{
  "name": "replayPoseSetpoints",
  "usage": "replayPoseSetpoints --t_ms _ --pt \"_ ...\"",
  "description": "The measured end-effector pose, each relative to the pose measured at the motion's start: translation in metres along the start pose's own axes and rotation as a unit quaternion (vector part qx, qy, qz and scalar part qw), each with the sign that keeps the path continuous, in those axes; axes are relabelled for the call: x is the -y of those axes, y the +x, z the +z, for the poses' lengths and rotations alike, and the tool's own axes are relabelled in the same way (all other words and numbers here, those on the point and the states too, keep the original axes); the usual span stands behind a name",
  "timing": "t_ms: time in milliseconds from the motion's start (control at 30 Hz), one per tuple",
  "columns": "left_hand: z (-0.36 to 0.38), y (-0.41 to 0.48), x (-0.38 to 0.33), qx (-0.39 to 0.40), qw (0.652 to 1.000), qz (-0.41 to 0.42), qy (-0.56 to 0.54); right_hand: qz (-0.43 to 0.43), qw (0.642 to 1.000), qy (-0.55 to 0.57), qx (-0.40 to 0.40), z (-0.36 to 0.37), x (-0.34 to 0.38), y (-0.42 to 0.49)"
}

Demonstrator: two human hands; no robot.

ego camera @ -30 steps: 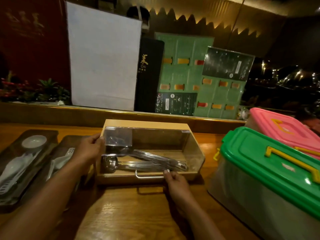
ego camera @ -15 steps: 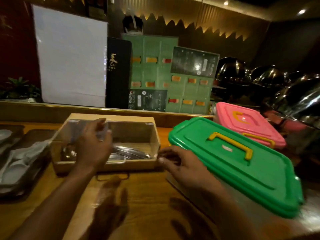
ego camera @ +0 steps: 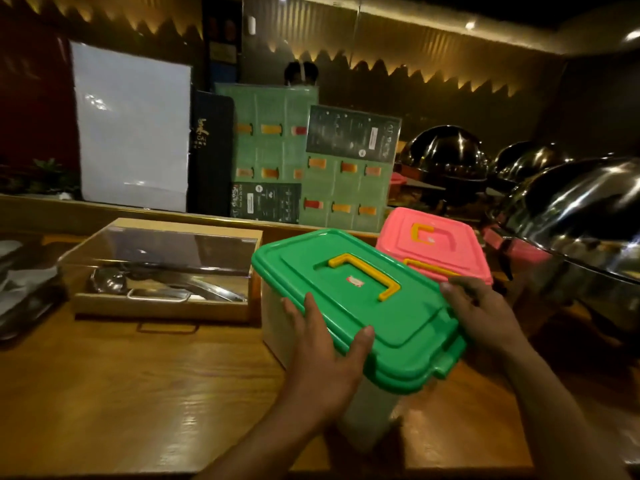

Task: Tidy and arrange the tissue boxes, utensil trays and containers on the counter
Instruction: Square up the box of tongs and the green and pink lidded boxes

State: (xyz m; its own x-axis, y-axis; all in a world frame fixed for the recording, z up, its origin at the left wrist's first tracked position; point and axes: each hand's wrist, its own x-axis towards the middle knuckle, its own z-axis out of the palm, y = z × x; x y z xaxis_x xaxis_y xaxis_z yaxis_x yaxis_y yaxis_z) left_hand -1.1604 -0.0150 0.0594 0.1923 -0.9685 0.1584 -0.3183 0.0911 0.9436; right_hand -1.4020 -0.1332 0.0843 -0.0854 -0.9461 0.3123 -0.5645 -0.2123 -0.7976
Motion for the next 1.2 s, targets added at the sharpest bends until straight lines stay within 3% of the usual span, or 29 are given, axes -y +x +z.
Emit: replayPoseSetpoints --t_ms 200,467,733,1033,1200 --pt "0.000 0.016 0.007 -0.029 1.000 0.006 -0.004 -0.040 0.998 0.051 0.028 0.004 -0.008 -0.031" --pt "-0.056 0.071 0.035 -0.033 0.987 -0.041 -0.150 -0.139 0.972 0.042 0.185 0.010 0.000 -0.055" --pt "-0.103 0.136 0.053 0.023 0.980 -0.090 -0.175 -0.117 0.986 0.010 0.118 0.068 0.015 -0.051" --pt "-0.121 0.213 0.068 0.054 0.985 -0.090 -0.134 -0.086 0.993 -0.016 0.074 0.115 0.027 -0.012" --pt "-0.123 0.246 0.069 0.067 0.985 -0.084 -0.136 -0.058 0.997 0.025 0.054 0.135 0.031 0.007"
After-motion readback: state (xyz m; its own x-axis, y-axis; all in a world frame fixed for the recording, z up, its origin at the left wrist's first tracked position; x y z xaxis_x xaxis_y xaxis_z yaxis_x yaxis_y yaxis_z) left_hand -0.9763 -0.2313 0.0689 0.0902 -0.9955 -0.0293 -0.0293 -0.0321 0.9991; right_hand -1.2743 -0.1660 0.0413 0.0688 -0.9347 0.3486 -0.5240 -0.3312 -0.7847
